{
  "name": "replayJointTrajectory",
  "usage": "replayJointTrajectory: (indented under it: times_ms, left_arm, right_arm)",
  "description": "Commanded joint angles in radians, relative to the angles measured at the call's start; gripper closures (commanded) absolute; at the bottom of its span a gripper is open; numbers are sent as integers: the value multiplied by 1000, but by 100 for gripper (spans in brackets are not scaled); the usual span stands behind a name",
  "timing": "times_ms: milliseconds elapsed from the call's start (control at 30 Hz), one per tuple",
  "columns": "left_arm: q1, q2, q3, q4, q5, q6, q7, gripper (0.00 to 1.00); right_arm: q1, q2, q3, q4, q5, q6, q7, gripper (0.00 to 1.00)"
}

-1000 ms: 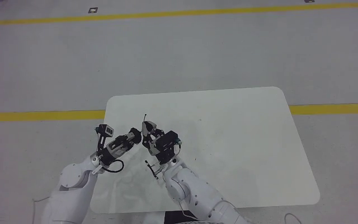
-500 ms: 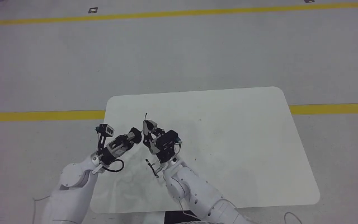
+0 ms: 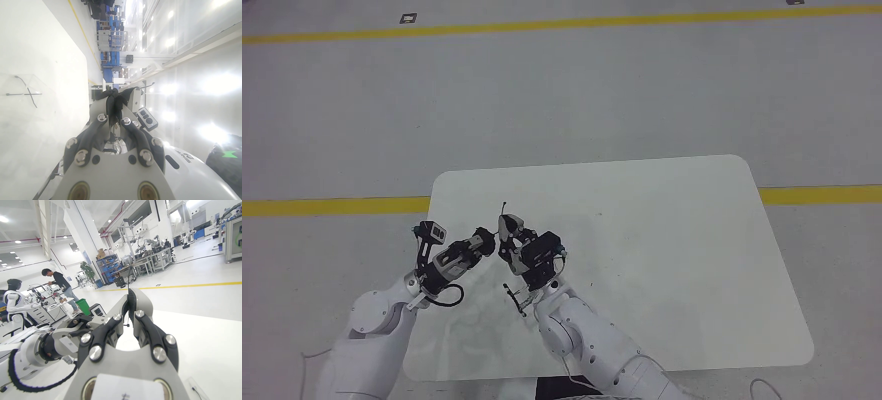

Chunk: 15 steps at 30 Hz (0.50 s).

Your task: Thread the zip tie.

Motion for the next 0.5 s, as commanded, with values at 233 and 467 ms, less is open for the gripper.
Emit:
replayJointTrajectory:
  times_ms: [233, 467]
  left_arm:
    - [0, 0, 0, 0, 1, 0, 0, 100]
    - [0, 0, 0, 0, 1, 0, 0, 100]
  right_arm:
    - [-1, -1, 4, 3, -1, -4, -1, 100]
    - [1, -2, 6, 4, 0, -4, -1, 100]
